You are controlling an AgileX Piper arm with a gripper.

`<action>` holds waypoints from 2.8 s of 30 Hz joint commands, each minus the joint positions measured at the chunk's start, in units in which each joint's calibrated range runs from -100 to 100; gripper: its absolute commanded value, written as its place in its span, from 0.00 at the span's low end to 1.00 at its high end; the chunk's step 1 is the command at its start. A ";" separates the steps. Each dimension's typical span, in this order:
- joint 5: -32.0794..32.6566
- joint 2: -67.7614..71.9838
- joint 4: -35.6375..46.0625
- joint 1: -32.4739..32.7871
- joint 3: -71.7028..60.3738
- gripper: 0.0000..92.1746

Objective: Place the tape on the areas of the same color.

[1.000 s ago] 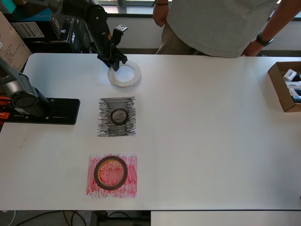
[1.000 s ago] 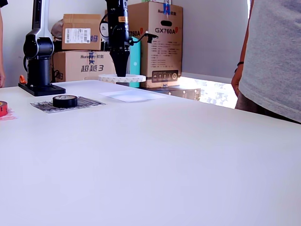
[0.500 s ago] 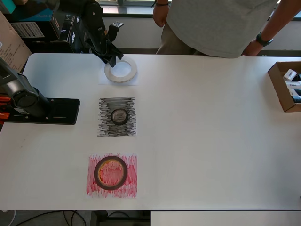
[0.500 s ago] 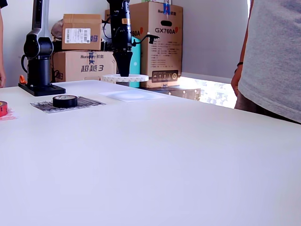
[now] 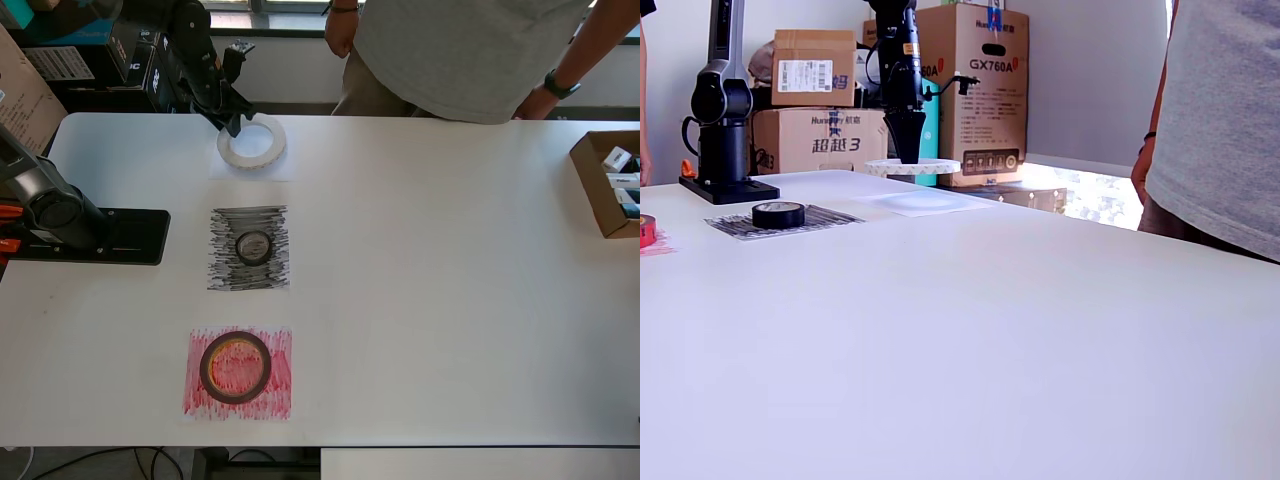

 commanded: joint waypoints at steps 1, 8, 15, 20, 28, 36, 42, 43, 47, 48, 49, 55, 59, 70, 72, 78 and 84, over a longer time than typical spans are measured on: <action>-0.05 0.57 -0.41 -0.61 -0.46 0.30; 0.03 5.25 -0.41 -1.64 -2.10 0.30; 0.03 5.62 -0.41 -1.56 -2.28 0.30; 0.03 5.81 -0.41 -1.01 -2.28 0.30; 0.60 5.81 -1.94 0.42 -2.28 0.30; 0.60 5.90 -1.94 0.65 -2.19 0.28; 0.60 5.90 -1.94 0.73 -2.19 0.28; 0.60 6.00 -1.94 0.73 -2.19 0.28; 0.60 6.00 -1.94 0.73 -2.19 0.28; 0.60 6.00 -1.94 0.73 -2.19 0.28; 0.52 6.00 -1.94 0.73 -2.19 0.28; 0.27 6.00 -1.94 0.81 -2.28 0.29; 0.27 6.00 -2.02 0.81 -2.28 0.32; 0.60 11.33 -4.65 0.26 -2.28 0.32; 0.60 11.52 -4.65 0.34 -2.28 0.32; 0.60 11.52 -4.91 0.57 -2.28 0.32; 0.27 11.52 -5.50 0.73 -2.28 0.35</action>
